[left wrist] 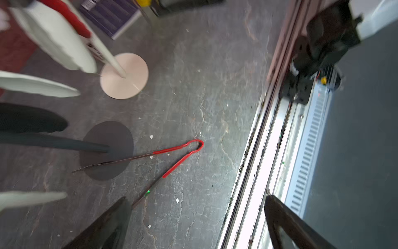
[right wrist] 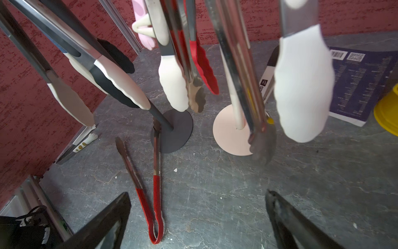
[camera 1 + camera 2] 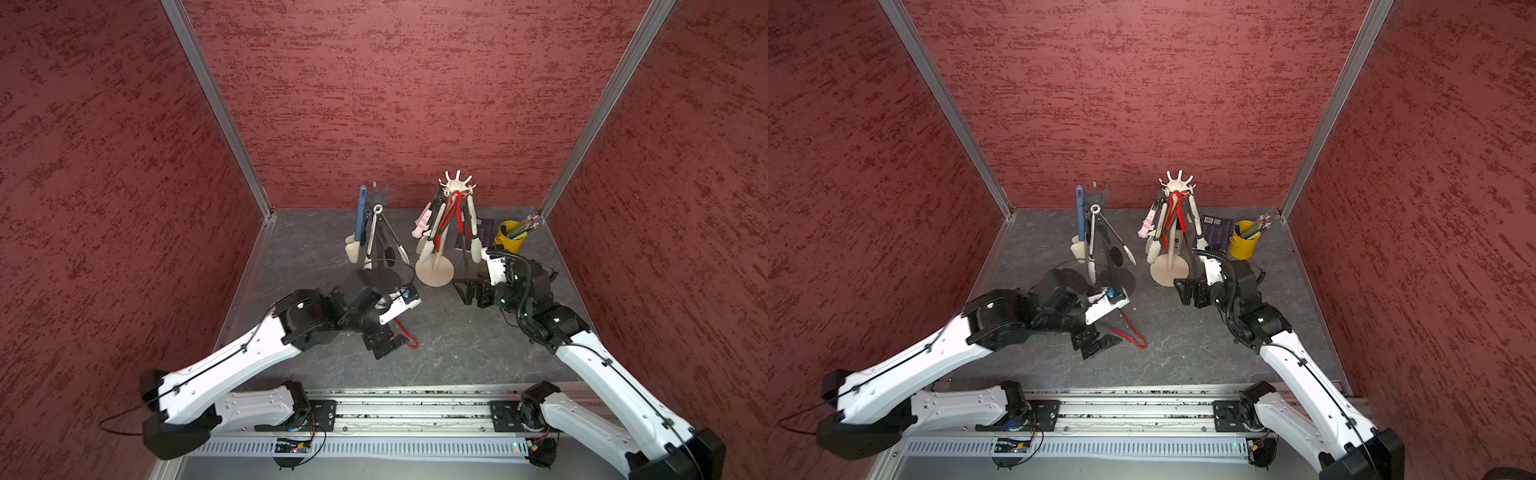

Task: Hang food tongs on kitchen utensil racks
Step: Pick up the food tongs from the center of the board.

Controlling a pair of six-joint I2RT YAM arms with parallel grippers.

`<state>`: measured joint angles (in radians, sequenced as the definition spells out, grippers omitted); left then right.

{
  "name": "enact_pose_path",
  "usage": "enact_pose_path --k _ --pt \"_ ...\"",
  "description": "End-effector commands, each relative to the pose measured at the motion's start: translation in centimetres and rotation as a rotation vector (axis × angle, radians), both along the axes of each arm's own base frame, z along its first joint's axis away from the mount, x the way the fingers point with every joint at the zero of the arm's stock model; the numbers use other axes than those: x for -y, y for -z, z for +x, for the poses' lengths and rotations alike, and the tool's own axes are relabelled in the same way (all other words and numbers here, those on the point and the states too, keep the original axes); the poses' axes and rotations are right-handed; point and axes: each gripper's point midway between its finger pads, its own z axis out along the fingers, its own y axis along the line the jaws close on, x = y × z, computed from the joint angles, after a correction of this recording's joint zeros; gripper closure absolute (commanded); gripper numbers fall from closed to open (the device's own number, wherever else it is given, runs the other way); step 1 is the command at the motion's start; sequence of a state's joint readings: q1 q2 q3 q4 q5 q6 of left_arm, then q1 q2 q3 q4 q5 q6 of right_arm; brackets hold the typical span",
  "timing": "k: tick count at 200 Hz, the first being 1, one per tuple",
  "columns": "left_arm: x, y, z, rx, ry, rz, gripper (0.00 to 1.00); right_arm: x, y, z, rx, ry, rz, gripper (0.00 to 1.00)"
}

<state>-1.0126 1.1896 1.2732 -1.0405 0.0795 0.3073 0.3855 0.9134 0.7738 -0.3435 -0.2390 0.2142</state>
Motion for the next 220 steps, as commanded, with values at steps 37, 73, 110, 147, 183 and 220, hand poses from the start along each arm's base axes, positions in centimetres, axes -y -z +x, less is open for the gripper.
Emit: enact_pose_path --k 37,73,110,147,183,220 --pt "-1.0 8.0 -0.6 -0.065 0.271 0.223 0.13 0.2 -1.3 0.5 0.029 -0.013 0.002 0.01" --pt "-2.1 11.8 0.1 -0.055 0.302 0.304 0.2 0.3 -1.1 0.5 0.023 -0.017 0.01 0.01" --pt "-2.5 13.9 2.4 -0.025 0.299 0.311 0.21 0.1 -0.4 0.3 0.005 -0.026 0.022 0.01" --pt "-2.6 16.4 4.1 -0.027 0.306 0.324 0.27 0.0 0.0 0.2 -0.005 -0.027 0.037 0.01" --pt "-2.4 18.3 5.5 -0.04 0.314 0.34 0.35 0.1 0.4 0.1 -0.014 -0.023 0.04 0.01" --pt "-2.3 20.0 6.2 -0.072 0.312 0.341 0.46 0.1 1.0 -0.4 -0.032 -0.019 0.052 0.01"
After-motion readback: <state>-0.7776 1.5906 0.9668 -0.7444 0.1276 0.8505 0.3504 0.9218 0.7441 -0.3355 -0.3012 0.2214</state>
